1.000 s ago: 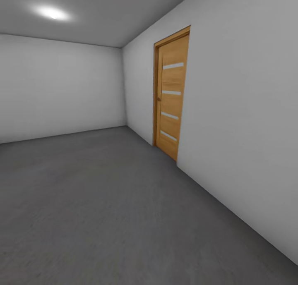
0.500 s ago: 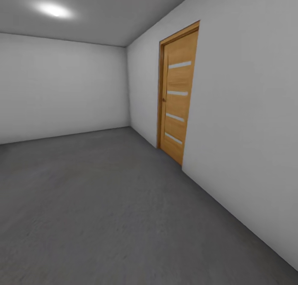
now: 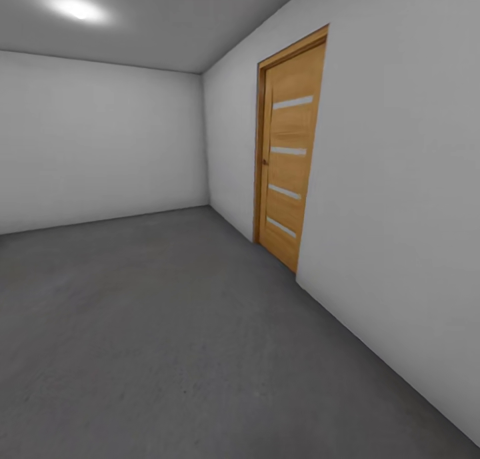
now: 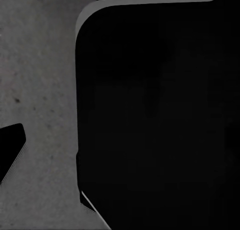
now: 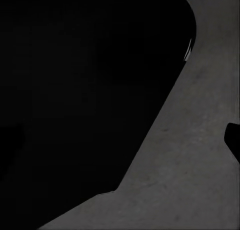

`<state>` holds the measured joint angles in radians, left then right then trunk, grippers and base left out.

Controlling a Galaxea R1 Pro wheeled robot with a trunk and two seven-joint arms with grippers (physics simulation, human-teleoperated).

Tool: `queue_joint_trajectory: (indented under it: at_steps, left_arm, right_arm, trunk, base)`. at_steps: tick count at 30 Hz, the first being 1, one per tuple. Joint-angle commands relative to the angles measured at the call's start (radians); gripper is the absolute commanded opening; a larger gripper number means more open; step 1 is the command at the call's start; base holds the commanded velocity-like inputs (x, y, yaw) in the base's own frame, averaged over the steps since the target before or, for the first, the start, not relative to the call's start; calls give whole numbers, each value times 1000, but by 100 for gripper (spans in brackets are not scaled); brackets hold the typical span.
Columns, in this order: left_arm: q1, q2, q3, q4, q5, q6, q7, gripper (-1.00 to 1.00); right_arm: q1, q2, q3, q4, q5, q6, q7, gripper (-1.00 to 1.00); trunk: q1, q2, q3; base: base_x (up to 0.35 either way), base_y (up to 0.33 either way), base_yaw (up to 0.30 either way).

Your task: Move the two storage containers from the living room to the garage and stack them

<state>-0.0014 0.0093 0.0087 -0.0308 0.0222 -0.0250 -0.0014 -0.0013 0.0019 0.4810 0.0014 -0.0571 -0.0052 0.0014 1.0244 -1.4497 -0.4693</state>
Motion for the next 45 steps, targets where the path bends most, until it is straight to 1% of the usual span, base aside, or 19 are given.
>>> queue_joint_trajectory:
  at_steps: [1,30,34,38,42,45]
  left_arm:
    - [0,0,1,0,2,-3,0,100]
    - [0,0,0,0,4,-1,0,100]
    - [0,0,0,0,4,-1,0,100]
    - [0,0,0,0,4,-1,0,100]
    - [0,0,0,0,4,-1,0,100]
    - [0,0,0,0,4,-1,0,100]
  right_arm:
    - [0,0,6,0,-5,0,0,100]
    - [0,1,7,0,-6,0,0,100]
    - [0,2,8,0,0,-1,0,100]
    - [0,3,7,-1,-11,-25,5,100]
    - [0,3,7,0,-12,-28,6,100]
    - [0,3,8,-1,-12,-29,6,100]
  trunk:
    - [1,0,-1]
    - [1,0,-1]
    - [1,0,-1]
    - [1,0,-1]
    - [1,0,-1]
    - [1,0,-2]
  base:
    - [325,0,0]
    - [325,0,0]
    - [325,0,0]
    - [325,0,0]
    - [325,0,19]
    - [325,0,206]
